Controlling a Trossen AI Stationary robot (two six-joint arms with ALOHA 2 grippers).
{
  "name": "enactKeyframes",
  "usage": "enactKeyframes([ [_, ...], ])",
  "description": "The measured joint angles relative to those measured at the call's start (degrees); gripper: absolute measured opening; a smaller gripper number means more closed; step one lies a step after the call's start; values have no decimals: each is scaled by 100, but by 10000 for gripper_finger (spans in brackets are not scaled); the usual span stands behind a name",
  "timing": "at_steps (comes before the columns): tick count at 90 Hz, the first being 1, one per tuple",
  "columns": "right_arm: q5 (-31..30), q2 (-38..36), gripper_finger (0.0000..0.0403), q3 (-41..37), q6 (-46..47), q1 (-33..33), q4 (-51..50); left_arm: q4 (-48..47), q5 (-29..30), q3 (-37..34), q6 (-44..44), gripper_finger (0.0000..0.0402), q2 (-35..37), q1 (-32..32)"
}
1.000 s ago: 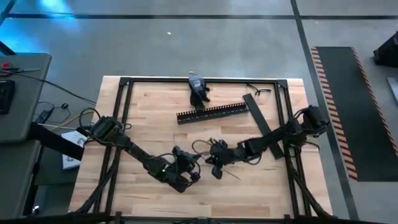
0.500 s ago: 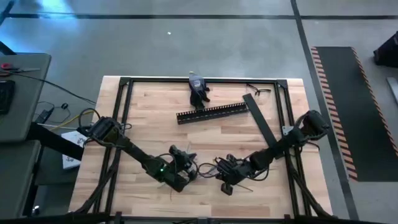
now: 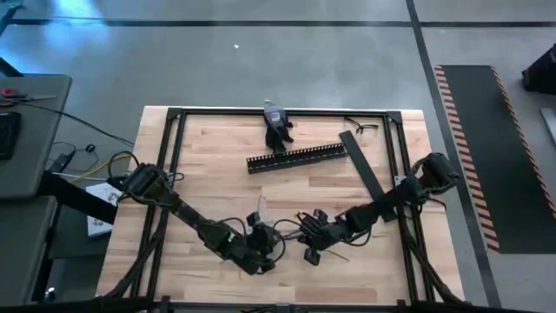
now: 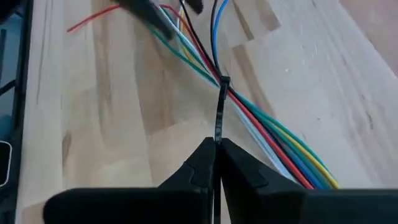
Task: Ziptie cables
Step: Wrap the colored loose cables with the black zip tie, then put the colored ziptied cables into the black cable duct
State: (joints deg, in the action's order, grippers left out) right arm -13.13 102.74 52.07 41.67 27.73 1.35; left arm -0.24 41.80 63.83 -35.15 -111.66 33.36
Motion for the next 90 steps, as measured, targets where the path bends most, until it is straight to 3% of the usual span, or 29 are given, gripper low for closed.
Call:
enactKeyframes([
  [18,40,-248,115,4,-349,-38,-173,-692,90,3,-486,168,522,52],
  [26,84,-523,153,4,-697,-37,-327,-1330,94,7,-729,182,903,80],
  [33,147,-817,181,6,-989,-34,-458,-1904,-301,7,-883,182,1214,-24],
  [44,98,-1127,203,7,-1206,-33,-617,-2429,-1409,5,-709,154,1342,-577],
  [59,-144,-1128,208,7,-1196,-34,-715,-2287,-2501,7,390,94,1078,-1328],
  [71,-184,-1088,208,7,-916,20,-908,-2669,-3675,-1,589,49,686,-1805],
  [90,-454,-1087,208,7,-857,243,-942,-2731,-3993,21,931,12,317,-1939],
])
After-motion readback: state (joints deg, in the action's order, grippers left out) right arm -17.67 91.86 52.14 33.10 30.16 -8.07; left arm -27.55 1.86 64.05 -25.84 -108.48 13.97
